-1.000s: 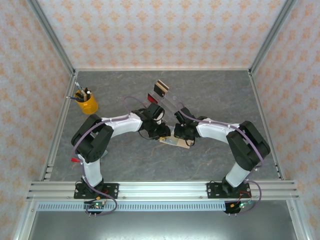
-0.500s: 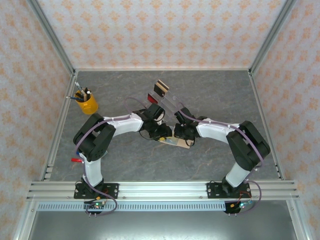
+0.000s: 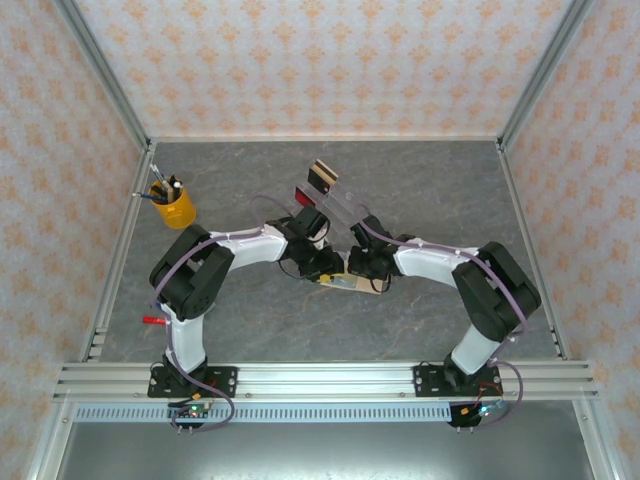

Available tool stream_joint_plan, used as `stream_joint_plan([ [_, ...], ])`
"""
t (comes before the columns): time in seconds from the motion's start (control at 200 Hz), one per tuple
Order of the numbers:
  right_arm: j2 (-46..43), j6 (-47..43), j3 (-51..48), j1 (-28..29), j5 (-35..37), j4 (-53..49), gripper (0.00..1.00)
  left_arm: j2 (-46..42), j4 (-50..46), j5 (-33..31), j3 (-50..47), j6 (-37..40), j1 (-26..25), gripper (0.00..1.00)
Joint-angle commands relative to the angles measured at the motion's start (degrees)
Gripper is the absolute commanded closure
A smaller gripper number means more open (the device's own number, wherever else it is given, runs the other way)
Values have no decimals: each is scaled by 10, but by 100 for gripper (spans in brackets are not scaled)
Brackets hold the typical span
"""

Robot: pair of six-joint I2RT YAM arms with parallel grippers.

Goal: Take the credit cards out of the card holder

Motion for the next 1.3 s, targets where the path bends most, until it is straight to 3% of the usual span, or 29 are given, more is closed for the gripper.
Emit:
stream_joint_plan([
  [0.0,33,11,-33,1,-15,-13,83,29,37,16,-1,-14,-11,68],
  [0.776,-4,32,-42,1,-30,-24,89,-17,91,20,-25,-29,-10,82],
  [1.296,-12,32,-46,1,-41,-25,90,-38,95,3,-35,-14,-10,83],
])
